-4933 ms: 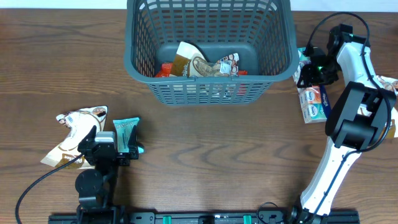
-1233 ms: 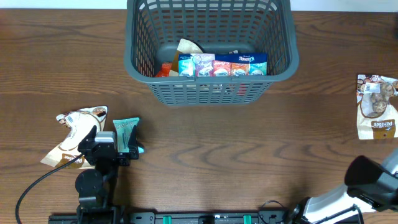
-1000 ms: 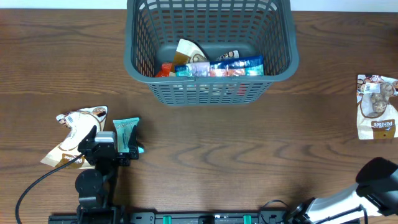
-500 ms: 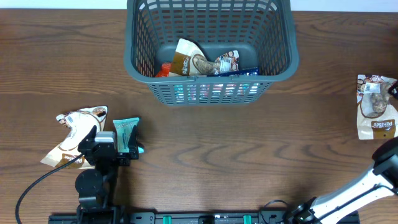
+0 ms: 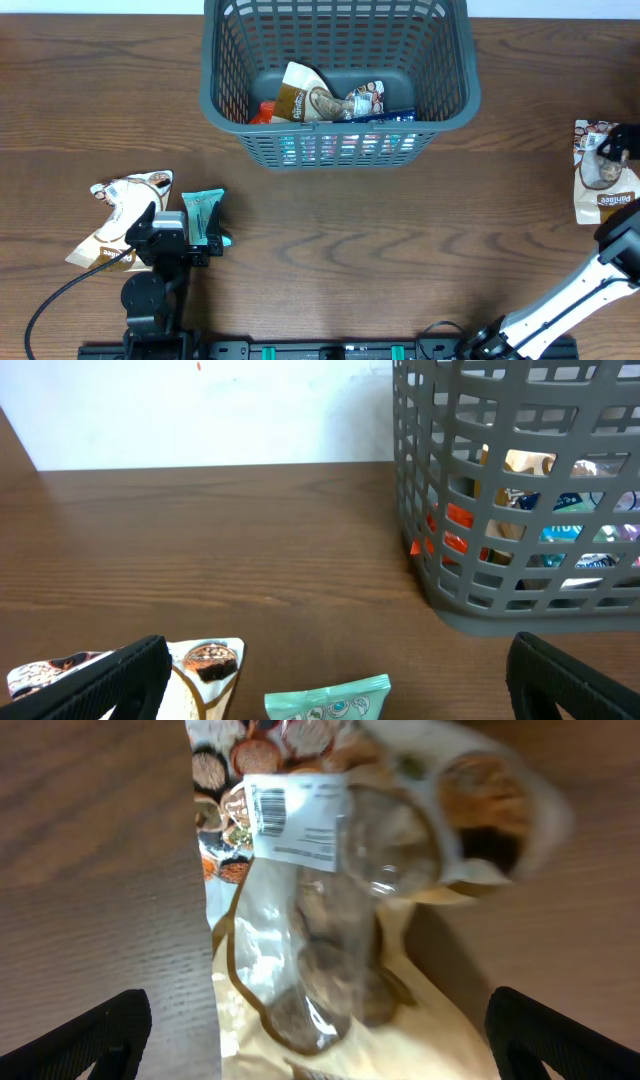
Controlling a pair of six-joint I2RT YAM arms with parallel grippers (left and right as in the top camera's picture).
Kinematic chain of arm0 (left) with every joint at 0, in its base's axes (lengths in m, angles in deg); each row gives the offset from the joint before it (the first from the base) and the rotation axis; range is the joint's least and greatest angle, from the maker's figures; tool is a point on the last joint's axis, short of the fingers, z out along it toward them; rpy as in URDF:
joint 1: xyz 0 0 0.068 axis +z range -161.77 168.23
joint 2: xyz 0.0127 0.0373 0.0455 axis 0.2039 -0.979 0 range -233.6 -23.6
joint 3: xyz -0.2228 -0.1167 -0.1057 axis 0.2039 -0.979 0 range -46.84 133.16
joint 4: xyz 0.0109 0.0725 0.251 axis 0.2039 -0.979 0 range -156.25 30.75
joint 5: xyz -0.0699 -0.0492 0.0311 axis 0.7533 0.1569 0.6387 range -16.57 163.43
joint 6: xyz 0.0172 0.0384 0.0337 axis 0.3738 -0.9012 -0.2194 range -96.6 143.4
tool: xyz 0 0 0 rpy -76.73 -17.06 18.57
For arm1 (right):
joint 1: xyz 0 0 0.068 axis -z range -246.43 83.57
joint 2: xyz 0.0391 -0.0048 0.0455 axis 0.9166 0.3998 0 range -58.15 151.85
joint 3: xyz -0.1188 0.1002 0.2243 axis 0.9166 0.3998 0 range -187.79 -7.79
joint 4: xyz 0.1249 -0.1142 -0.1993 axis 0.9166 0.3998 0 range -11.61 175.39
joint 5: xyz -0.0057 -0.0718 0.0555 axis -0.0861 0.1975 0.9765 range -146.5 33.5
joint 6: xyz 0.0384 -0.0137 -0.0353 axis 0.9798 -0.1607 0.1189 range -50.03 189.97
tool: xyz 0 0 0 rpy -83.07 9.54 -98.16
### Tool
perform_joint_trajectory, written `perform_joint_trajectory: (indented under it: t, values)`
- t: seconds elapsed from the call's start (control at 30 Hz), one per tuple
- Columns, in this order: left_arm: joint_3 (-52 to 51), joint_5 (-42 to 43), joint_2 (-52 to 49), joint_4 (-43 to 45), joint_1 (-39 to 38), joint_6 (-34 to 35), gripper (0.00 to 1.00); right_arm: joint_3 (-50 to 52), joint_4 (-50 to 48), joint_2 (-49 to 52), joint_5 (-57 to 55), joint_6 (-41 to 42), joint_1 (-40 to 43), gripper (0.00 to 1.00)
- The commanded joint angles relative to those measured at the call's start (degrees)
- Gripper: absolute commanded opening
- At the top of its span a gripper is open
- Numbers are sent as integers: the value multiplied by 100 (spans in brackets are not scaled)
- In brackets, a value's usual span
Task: Pack container
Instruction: 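Reach the right gripper to the far-right Pantree pouch and grasp it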
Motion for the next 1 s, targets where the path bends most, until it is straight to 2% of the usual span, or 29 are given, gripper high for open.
perform_joint_trajectory:
  t: [0.0, 0.73, 0.83, 0.97]
  values:
    - [-94, 125, 0, -188, -24, 72, 99, -39, -4, 345, -9, 144, -59, 99]
    - [-94, 125, 0, -188, -24, 70, 99, 2, -153, 898, -9, 140, -72, 99]
    - [-94, 125, 0, -188, -24, 72, 99, 7, -144, 946, -9, 140, -72, 91]
    - [-94, 127, 0, -188, -24, 72, 99, 33, -122, 946, -4, 142, -72, 67]
